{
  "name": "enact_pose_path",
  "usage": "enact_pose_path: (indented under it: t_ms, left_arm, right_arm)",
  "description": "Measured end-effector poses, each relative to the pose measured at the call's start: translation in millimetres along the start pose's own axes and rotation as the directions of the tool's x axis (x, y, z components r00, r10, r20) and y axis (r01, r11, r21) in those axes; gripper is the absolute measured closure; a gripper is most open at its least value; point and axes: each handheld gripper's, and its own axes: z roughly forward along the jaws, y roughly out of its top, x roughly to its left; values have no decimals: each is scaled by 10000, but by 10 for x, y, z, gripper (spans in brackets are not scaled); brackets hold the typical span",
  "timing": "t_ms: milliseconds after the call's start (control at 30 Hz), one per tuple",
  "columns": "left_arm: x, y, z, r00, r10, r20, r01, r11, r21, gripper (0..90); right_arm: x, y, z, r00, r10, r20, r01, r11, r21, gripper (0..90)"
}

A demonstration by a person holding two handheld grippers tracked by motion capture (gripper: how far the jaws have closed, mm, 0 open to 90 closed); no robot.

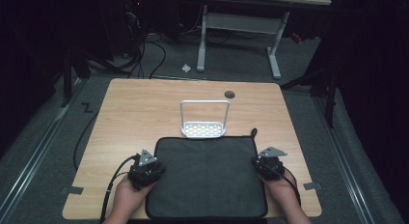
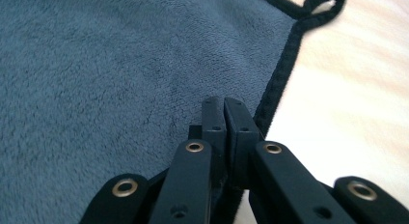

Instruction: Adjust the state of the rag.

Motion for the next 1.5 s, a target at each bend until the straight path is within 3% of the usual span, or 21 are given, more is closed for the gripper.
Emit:
enact_pose_path:
  t_ms: [100, 233, 300, 367, 400, 467, 567, 600, 733, 800, 900, 1000, 1067, 1133, 1200, 1233, 1300, 1333, 1400, 1500]
  left_arm:
    - [-41, 46, 26, 9995, 310, -114, -309, 9995, 91, 682]
    - [37, 188, 69, 9996, 150, -246, -161, 9989, -448, 604]
    - [108, 270, 150, 9986, 102, -514, -124, 9990, -419, 600]
    - [183, 324, 269, 9981, -110, -599, 100, 9998, -177, 592]
    - [189, 328, 303, 9980, -135, -616, 133, 9999, -41, 600]
    - [133, 316, 334, 9973, 23, -731, -31, 9999, -108, 608]
    - [-13, 313, 360, 9968, 423, -678, -431, 9990, -105, 643]
    - [-48, 310, 374, 9962, 495, -723, -508, 9986, -167, 642]
    - [-36, 308, 379, 9986, 19, -527, -37, 9994, -354, 631]
    - [-14, 302, 345, 9988, 12, -496, -31, 9993, -382, 610]
    - [77, 289, 294, 9979, 0, -651, -33, 9986, -520, 585]
    - [205, 293, 243, 9970, -457, -622, 396, 9945, -967, 553]
    - [280, 307, 228, 9959, -619, -658, 537, 9914, -1194, 533]
    - [348, 333, 236, 9948, -877, -520, 798, 9872, -1379, 489]
    - [410, 383, 280, 9930, -1096, -449, 1022, 9845, -1429, 486]
    - [428, 407, 309, 9924, -1160, -408, 1095, 9845, -1367, 469]
    - [442, 449, 382, 9921, -1139, -532, 1064, 9863, -1264, 458]
    - [450, 457, 416, 9915, -1165, -583, 1081, 9855, -1310, 448]
    - [470, 477, 510, 9903, -1245, -624, 1190, 9892, -851, 437]
    - [468, 502, 567, 9904, -1202, -676, 1146, 9901, -806, 435]
  right_arm:
    - [-64, -108, -90, 9995, 242, 203, -242, 9997, -15, 881]
    - [-94, 15, -70, 9996, 187, 224, -178, 9991, -394, 825]
    - [-81, 132, 13, 9998, 84, 182, -76, 9991, -426, 822]
    - [-107, 228, 219, 9995, 41, 304, -44, 9999, 111, 837]
    - [-130, 232, 246, 9995, 71, 301, -70, 10000, -58, 844]
    - [-169, 247, 268, 9993, 226, 300, -224, 9997, -89, 848]
    - [-336, 301, 356, 9952, 403, 897, -394, 9992, -117, 866]
    - [-380, 312, 373, 9945, 552, 885, -542, 9984, -133, 869]
    - [-436, 339, 382, 9924, 880, 858, -883, 9961, -4, 860]
    - [-396, 346, 327, 9935, 701, 895, -703, 9975, -11, 827]
    - [-320, 347, 152, 9959, 769, 479, -744, 9959, -524, 747]
    - [-245, 304, -15, 9929, 1158, -269, -1182, 9859, -1187, 685]
    - [-160, 252, -85, 9949, 993, -175, -1009, 9823, -1580, 649]
    - [-100, 212, -106, 9957, 852, -352, -898, 9828, -1616, 625]
    - [-41, 200, -105, 9984, 449, -352, -497, 9870, -1530, 599]
    - [0, 197, -102, 9993, 110, -347, -161, 9884, -1507, 589]
    - [48, 207, -106, 9988, -114, -482, 39, 9882, -1530, 585]
    - [70, 214, -114, 9980, -123, -628, 20, 9871, -1604, 580]
    - [108, 227, -130, 9940, -65, -1094, -130, 9843, -1762, 532]
    - [186, 231, -142, 9809, -114, -1943, -236, 9839, -1772, 530]
